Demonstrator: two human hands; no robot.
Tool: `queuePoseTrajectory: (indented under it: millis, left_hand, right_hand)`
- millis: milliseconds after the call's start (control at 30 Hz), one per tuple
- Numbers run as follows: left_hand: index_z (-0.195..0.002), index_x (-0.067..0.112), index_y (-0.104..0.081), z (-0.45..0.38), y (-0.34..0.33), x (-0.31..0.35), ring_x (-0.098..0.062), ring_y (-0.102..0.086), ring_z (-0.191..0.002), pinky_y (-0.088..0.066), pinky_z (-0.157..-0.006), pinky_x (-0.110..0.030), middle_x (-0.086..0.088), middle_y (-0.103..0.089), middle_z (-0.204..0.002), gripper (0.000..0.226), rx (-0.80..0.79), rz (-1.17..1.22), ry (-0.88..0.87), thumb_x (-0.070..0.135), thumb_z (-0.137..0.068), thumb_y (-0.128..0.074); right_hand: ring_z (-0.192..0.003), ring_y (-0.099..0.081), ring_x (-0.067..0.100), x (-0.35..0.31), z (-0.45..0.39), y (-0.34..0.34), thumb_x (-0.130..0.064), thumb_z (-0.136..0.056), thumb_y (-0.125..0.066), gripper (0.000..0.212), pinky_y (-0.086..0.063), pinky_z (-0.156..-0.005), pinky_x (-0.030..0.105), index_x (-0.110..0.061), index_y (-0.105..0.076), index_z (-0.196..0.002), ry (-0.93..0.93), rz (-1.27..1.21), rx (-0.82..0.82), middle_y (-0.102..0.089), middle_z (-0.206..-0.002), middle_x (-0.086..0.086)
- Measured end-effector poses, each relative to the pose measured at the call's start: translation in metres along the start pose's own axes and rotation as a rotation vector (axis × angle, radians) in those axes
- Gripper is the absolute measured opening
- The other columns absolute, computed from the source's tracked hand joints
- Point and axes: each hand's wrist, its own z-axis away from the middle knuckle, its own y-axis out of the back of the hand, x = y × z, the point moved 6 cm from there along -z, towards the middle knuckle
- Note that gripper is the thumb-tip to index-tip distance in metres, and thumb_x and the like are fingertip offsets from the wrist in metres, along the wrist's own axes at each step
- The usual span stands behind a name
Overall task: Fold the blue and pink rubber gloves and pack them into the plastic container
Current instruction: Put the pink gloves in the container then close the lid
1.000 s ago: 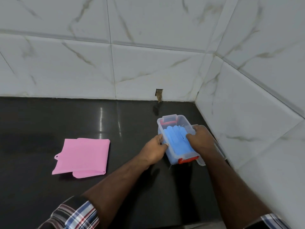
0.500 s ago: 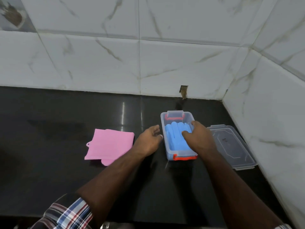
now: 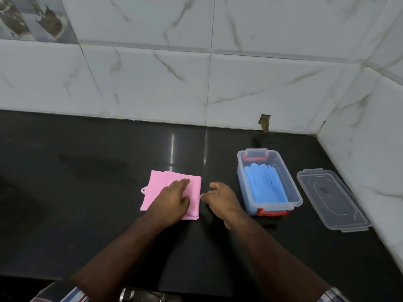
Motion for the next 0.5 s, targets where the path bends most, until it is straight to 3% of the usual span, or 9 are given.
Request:
queuePoseTrajectory:
  millis: [133,267,400,500]
  left_hand:
    - [-0.160,0.015,-0.013,0.007,-0.012,-0.009,-0.018,-0.005,-0.154,-0.007,-0.124,-0.034,0.000,-0.013,-0.168,0.082,-0.129,-0.134,-0.075,0.048,-0.096,-0.052]
    - [-0.160,0.015,-0.004,0.010,-0.019,-0.017,-0.017,0.002,-0.155,-0.005,-0.125,-0.036,0.000,-0.004,-0.169,0.115,-0.187,-0.194,-0.122,0.070,-0.077,-0.060]
    - [-0.160,0.014,-0.006,0.008,-0.024,-0.022,-0.019,-0.003,-0.155,-0.008,-0.125,-0.037,-0.001,-0.011,-0.168,0.107,-0.108,-0.270,-0.163,0.060,-0.083,-0.064]
    - [-0.158,0.013,-0.020,0.008,-0.019,-0.021,-0.021,-0.019,-0.152,-0.017,-0.122,-0.034,-0.003,-0.030,-0.163,0.078,0.024,-0.201,-0.178,0.038,-0.094,-0.057]
  right_hand:
    - [-0.103,-0.065,0.019,0.008,-0.008,-0.021,-0.014,-0.084,-0.069,0.067,-0.059,-0.086,0.040,-0.017,-0.041,-0.145,-0.121,-0.326,-0.048,-0.060,-0.128,0.006]
    - [-0.098,-0.069,0.021,0.005,-0.007,-0.030,-0.006,-0.088,-0.066,0.066,-0.061,-0.069,0.034,-0.014,-0.036,-0.146,-0.186,-0.557,-0.065,-0.063,-0.125,0.011]
    - [-0.088,-0.072,0.024,-0.005,-0.001,-0.037,0.001,-0.087,-0.065,0.043,-0.058,-0.063,0.032,-0.005,-0.049,-0.127,-0.209,-0.769,-0.088,-0.072,-0.100,0.014]
    - [-0.091,-0.072,0.027,-0.008,-0.001,-0.041,0.003,-0.086,-0.064,0.031,-0.058,-0.064,0.030,-0.002,-0.058,-0.116,-0.200,-0.849,-0.096,-0.073,-0.101,0.019]
